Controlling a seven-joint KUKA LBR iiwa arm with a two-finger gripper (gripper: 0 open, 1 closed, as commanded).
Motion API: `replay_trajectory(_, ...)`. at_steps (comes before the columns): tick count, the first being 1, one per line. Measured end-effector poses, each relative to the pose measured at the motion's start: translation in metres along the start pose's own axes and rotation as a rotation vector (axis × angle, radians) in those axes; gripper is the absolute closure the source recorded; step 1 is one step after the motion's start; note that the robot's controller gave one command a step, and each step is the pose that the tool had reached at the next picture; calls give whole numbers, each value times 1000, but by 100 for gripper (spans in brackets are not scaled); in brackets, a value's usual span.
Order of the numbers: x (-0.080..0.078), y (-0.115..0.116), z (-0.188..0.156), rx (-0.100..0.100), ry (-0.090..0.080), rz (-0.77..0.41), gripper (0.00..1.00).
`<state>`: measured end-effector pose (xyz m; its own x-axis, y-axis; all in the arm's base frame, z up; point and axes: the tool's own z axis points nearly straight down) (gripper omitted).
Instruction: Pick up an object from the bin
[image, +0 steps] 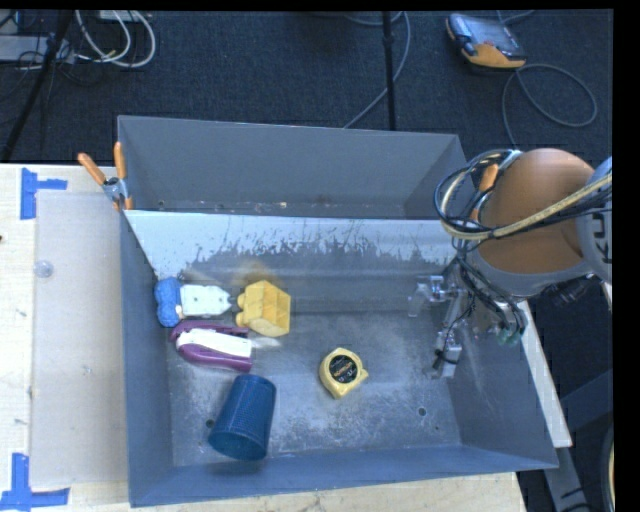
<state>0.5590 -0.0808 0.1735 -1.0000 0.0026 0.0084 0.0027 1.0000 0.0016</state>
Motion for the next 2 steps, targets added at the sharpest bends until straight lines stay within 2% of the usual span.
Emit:
replay_trajectory(1, -2, 1, -5, 1, -7, -4, 100)
replay_trajectory(2, -2, 1, -5, 1, -7, -6, 0)
